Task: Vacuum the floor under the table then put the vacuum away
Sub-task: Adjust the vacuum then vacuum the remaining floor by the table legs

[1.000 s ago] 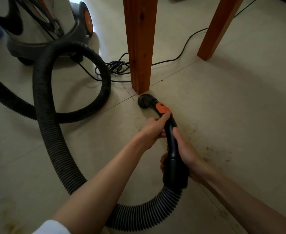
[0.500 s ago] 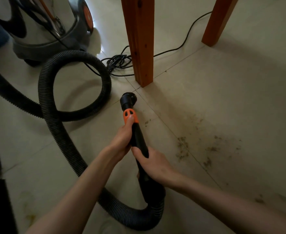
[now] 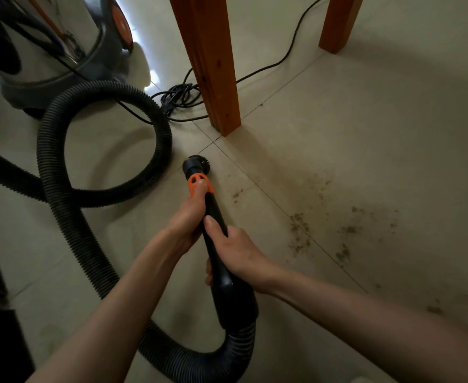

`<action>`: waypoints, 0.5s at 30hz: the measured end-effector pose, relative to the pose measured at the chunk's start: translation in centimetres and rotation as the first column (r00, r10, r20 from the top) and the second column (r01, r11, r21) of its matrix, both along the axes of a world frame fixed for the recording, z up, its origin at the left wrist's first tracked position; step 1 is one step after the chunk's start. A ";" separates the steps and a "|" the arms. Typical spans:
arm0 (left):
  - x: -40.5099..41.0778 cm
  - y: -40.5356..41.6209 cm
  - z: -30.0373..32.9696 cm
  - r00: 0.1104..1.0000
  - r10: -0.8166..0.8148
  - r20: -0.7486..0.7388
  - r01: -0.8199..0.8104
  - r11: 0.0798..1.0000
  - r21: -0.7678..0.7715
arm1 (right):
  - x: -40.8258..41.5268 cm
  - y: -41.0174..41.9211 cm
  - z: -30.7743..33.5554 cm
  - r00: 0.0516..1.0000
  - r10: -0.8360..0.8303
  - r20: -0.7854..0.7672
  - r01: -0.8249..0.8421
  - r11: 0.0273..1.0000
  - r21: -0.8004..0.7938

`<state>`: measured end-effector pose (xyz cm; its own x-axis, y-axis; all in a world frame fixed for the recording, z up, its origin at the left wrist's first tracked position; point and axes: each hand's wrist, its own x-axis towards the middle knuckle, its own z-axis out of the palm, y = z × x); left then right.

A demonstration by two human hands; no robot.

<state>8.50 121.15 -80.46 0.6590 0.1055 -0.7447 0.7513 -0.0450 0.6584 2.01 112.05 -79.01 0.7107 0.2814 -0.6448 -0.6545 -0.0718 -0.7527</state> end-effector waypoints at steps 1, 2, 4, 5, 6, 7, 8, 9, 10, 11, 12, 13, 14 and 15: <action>0.3 -0.1 0.2 1.000 -0.029 -0.003 0.029 1.000 0.009 | 0.3 0.0 0.0 1.000 -0.015 -0.014 0.015 1.000 0.010; 0.7 -0.2 0.3 0.999 -0.048 -0.006 0.048 0.999 0.018 | 0.5 0.0 0.1 0.999 -0.026 -0.027 0.026 0.999 0.022; 1.4 -0.5 0.6 0.998 -0.067 -0.007 0.067 0.997 0.027 | 1.1 -0.2 0.2 0.998 -0.037 -0.043 0.038 0.999 0.031; 1.6 -0.7 0.8 0.997 -0.080 -0.007 0.080 0.996 0.029 | 1.3 -0.2 0.2 0.998 -0.039 -0.041 0.040 0.999 0.028; 1.9 -0.9 0.9 0.995 -0.096 -0.009 0.097 0.995 0.034 | 1.4 -0.3 0.2 0.998 -0.043 -0.038 0.044 0.999 0.021; 2.1 -1.1 1.1 0.993 -0.115 -0.011 0.116 0.993 0.036 | 1.5 -0.3 0.3 0.998 -0.052 -0.038 0.053 0.999 0.011; 2.2 -1.2 1.3 0.991 -0.134 -0.012 0.135 0.990 0.033 | 1.6 -0.4 0.3 0.997 -0.062 -0.036 0.062 0.998 -0.002; 2.3 -1.4 1.4 0.989 -0.150 -0.008 0.150 0.988 0.026 | 1.6 -0.5 0.2 0.997 -0.070 -0.032 0.070 0.997 -0.016; 2.4 -1.7 1.5 0.987 -0.163 -0.002 0.163 0.986 0.020 | 1.7 -0.6 0.1 0.997 -0.079 -0.025 0.078 0.997 -0.028; 2.4 -1.9 1.5 0.985 -0.173 0.005 0.173 0.985 0.014 | 1.7 -0.7 0.0 0.996 -0.088 -0.019 0.087 0.996 -0.037; 2.4 -2.2 1.6 0.983 -0.183 0.012 0.183 0.983 0.009 | 1.7 -0.9 -0.1 0.995 -0.097 -0.011 0.097 0.994 -0.043; 2.3 -2.5 1.6 0.981 -0.191 0.019 0.191 0.982 0.003 | 1.6 -1.0 -0.1 0.994 -0.105 -0.004 0.105 0.993 -0.049; 2.2 -2.7 1.6 0.980 -0.198 0.027 0.198 0.980 0.000 | 1.5 -1.2 -0.2 0.994 -0.112 0.001 0.112 0.992 -0.056; 2.1 -2.9 1.6 0.978 -0.204 0.032 0.204 0.979 -0.001 | 1.4 -1.3 -0.2 0.993 -0.117 0.001 0.117 0.991 -0.061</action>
